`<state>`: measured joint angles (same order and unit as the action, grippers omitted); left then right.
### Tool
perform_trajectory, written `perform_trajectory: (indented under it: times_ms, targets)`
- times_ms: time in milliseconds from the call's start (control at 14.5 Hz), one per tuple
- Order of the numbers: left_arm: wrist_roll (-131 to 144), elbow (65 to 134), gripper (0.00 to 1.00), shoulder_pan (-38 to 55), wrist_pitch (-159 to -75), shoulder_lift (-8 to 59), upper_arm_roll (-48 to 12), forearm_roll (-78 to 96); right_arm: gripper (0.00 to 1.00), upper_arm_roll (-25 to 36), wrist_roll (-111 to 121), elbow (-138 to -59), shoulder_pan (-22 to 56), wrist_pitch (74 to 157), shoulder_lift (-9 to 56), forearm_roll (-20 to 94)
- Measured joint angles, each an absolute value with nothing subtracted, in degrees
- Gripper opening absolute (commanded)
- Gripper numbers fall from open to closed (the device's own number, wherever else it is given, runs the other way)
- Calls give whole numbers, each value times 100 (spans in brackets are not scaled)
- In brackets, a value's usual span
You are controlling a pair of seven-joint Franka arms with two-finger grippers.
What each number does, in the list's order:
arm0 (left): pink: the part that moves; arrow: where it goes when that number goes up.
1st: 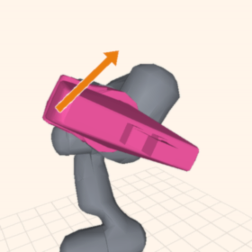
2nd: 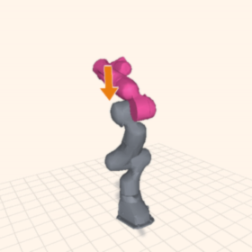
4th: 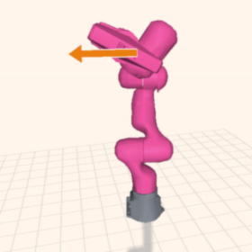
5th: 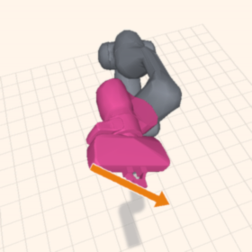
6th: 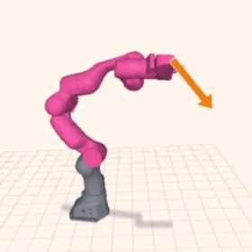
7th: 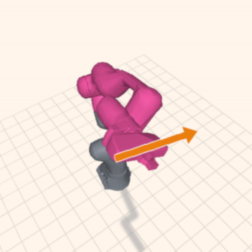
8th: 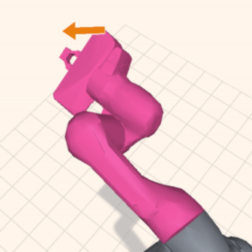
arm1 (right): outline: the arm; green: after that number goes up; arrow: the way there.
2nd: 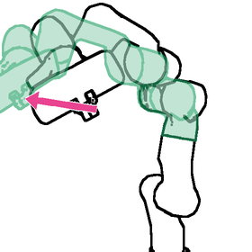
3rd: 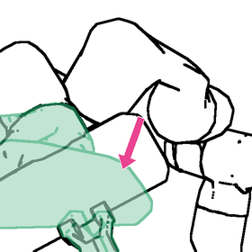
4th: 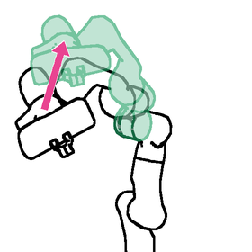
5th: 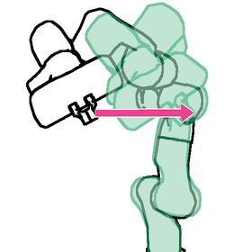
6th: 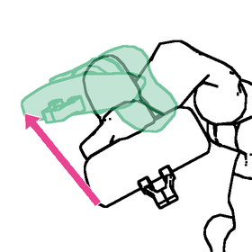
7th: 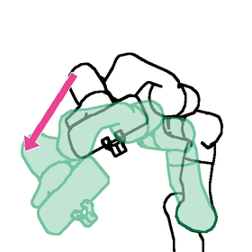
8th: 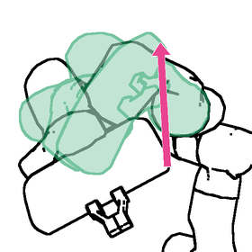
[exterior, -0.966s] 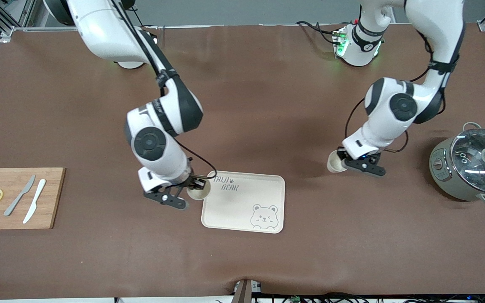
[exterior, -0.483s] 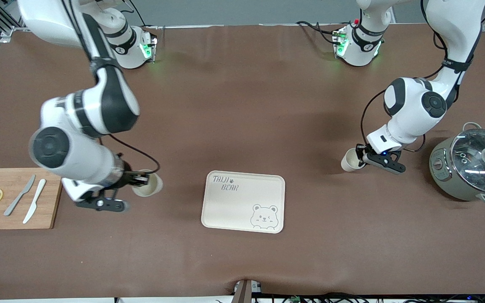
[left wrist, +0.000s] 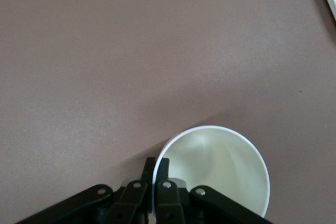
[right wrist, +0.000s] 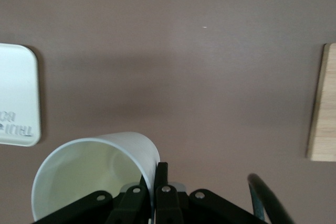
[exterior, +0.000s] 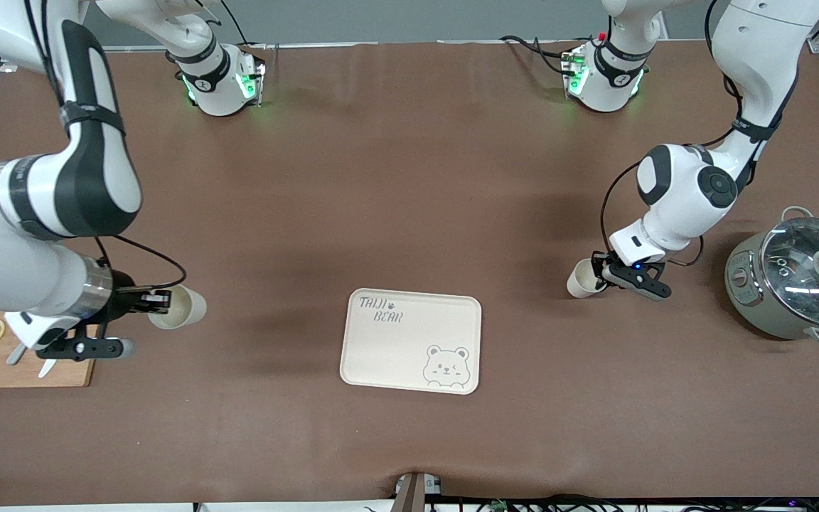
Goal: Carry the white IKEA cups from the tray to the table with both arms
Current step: 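Lower the left cup beside the pot while the right gripper lowers beside the board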
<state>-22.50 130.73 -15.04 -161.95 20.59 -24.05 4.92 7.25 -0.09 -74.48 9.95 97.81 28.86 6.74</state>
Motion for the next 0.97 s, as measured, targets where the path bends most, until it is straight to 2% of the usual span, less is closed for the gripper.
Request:
perform_trajectory:
  times_ms: [276, 621, 690, 759, 828, 966]
  targets:
    - [-2253, 13056, 0, -1503, -16232, 2076, -2405, 492, 0, 726, 817, -7618, 580, 9924, 2885, 674]
    - [-2310, 13052, 0, -1511, -16490, 2261, -2404, 492, 0, 725, 1146, -8177, 411, 10678, 2884, 675]
    - [-2311, 13051, 5, -1510, -16490, 2259, -2405, 492, 0, 724, 1157, -8304, 409, 10847, 2884, 675]
    - [-2312, 13050, 57, -1510, -16490, 2259, -2405, 492, 0, 719, 1159, -8436, 409, 11029, 2883, 675]
    - [-2313, 13048, 100, -1509, -16490, 2259, -2405, 492, 0, 710, 1161, -8581, 409, 11243, 2880, 675]
    - [-2313, 13035, 100, -1501, -16520, 2260, -2406, 492, 0, 689, 1165, -8860, 410, 11662, 2877, 675]
